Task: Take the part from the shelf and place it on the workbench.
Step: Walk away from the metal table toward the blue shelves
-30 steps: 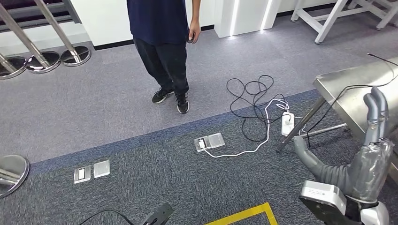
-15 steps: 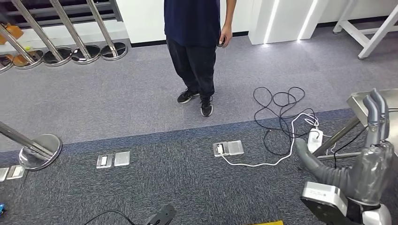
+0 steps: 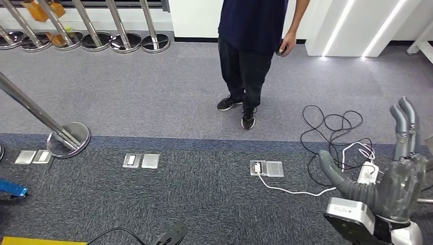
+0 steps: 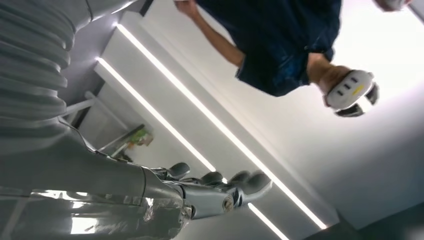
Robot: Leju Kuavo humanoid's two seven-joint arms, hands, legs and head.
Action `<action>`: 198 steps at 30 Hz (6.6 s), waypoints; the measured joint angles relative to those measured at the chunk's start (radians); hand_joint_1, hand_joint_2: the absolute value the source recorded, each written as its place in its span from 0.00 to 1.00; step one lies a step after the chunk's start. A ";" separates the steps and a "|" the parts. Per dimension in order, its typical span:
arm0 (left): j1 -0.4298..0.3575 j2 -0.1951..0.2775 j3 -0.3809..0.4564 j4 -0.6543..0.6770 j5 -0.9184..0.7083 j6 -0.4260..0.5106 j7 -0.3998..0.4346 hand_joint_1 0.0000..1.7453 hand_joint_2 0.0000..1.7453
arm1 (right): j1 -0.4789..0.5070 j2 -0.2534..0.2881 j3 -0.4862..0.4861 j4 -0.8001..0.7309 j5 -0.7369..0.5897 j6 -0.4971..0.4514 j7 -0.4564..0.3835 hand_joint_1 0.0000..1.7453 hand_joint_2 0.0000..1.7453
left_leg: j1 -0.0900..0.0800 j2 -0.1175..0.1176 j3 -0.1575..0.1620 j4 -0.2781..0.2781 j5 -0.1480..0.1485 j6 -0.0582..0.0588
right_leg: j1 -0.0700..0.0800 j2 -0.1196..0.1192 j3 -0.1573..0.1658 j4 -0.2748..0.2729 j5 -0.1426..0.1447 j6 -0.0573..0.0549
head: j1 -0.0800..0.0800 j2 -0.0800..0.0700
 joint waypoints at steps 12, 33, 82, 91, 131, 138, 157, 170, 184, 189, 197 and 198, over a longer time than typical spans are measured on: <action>-0.003 -0.001 -0.006 -0.002 -0.003 -0.009 0.002 0.00 0.00 | 0.022 -0.004 -0.003 -0.005 0.014 0.000 0.010 0.00 1.00 | 0.000 -0.130 -0.011 0.019 -0.009 -0.021 | 0.001 0.111 -0.032 -0.049 0.087 -0.029 | 0.012 0.000; -0.006 0.000 -0.017 -0.001 0.000 -0.019 -0.005 0.00 0.00 | 0.016 -0.004 -0.006 -0.011 0.013 0.014 0.011 0.00 1.00 | -0.009 -0.018 0.004 0.000 -0.001 0.010 | 0.007 0.027 -0.044 0.090 -0.040 -0.013 | 0.004 0.000; -0.002 -0.001 -0.022 -0.001 0.003 -0.030 -0.009 0.00 0.00 | 0.006 -0.004 -0.008 -0.019 0.019 0.034 0.021 0.00 1.00 | 0.000 -0.016 -0.129 0.287 -0.120 -0.048 | 0.006 0.006 -0.022 -0.057 0.098 -0.051 | -0.010 0.000; -0.003 -0.001 -0.022 -0.001 0.005 -0.029 -0.008 0.00 0.00 | 0.010 -0.004 -0.008 -0.020 0.029 0.034 0.023 0.00 1.00 | -0.020 0.021 0.007 0.001 -0.003 0.002 | 0.008 -0.039 0.005 -0.051 0.067 -0.016 | -0.007 0.000; -0.018 -0.004 -0.024 -0.001 -0.010 -0.042 0.000 0.00 0.00 | 0.029 -0.007 -0.026 -0.024 0.029 0.038 0.020 0.00 1.00 | -0.009 -0.088 0.020 0.009 -0.014 0.009 | -0.001 0.085 -0.073 0.032 0.089 -0.011 | 0.007 0.000; -0.016 -0.005 -0.024 -0.001 -0.013 -0.045 0.003 0.00 0.00 | 0.032 -0.008 -0.027 -0.028 0.035 0.039 0.026 0.00 0.50 | -0.005 -0.094 -0.013 0.066 -0.046 -0.028 | -0.005 0.076 -0.030 -0.055 0.106 -0.033 | 0.000 0.000; -0.021 -0.007 -0.025 0.000 -0.015 -0.057 0.000 0.00 0.00 | 0.040 -0.007 -0.029 -0.030 0.059 0.039 0.034 0.00 0.00 | -0.009 -0.006 0.007 0.014 -0.016 -0.019 | 0.006 0.014 0.007 -0.070 0.080 -0.025 | -0.005 0.000; -0.020 -0.007 -0.025 0.003 -0.014 -0.083 -0.029 0.00 0.00 | 0.038 -0.007 -0.029 -0.030 0.056 0.042 0.031 0.00 0.00 | -0.009 -0.006 0.010 0.016 -0.017 -0.017 | 0.009 0.014 0.011 -0.074 0.081 -0.017 | -0.005 0.000; -0.020 -0.006 -0.025 0.004 -0.014 -0.081 -0.036 0.00 0.00 | 0.029 -0.007 -0.030 -0.031 0.056 0.044 0.031 0.00 0.00 | 0.003 -0.008 0.059 -0.041 -0.007 0.006 | 0.006 0.036 0.001 -0.022 0.046 0.001 | 0.003 0.000; -0.017 -0.006 -0.025 0.004 -0.014 -0.079 -0.036 0.00 0.00 | 0.029 -0.007 -0.030 -0.031 0.056 0.046 0.032 0.00 0.00 | 0.013 -0.017 0.070 -0.037 -0.021 -0.003 | -0.006 0.044 -0.119 0.130 0.041 0.011 | 0.011 0.000; -0.017 -0.005 -0.025 0.004 -0.014 -0.073 -0.022 0.00 0.00 | 0.028 -0.008 -0.030 -0.031 0.058 0.054 0.037 0.00 0.00 | 0.022 -0.026 0.066 0.013 -0.068 -0.051 | -0.007 0.054 -0.045 -0.050 0.109 -0.022 | 0.016 0.000; -0.017 -0.005 -0.025 0.004 -0.014 -0.073 -0.021 0.00 0.00 | 0.028 -0.008 -0.030 -0.032 0.059 0.055 0.038 0.00 0.00 | 0.022 -0.021 0.051 0.050 -0.086 -0.053 | -0.007 0.052 -0.039 -0.052 0.106 -0.030 | 0.013 0.000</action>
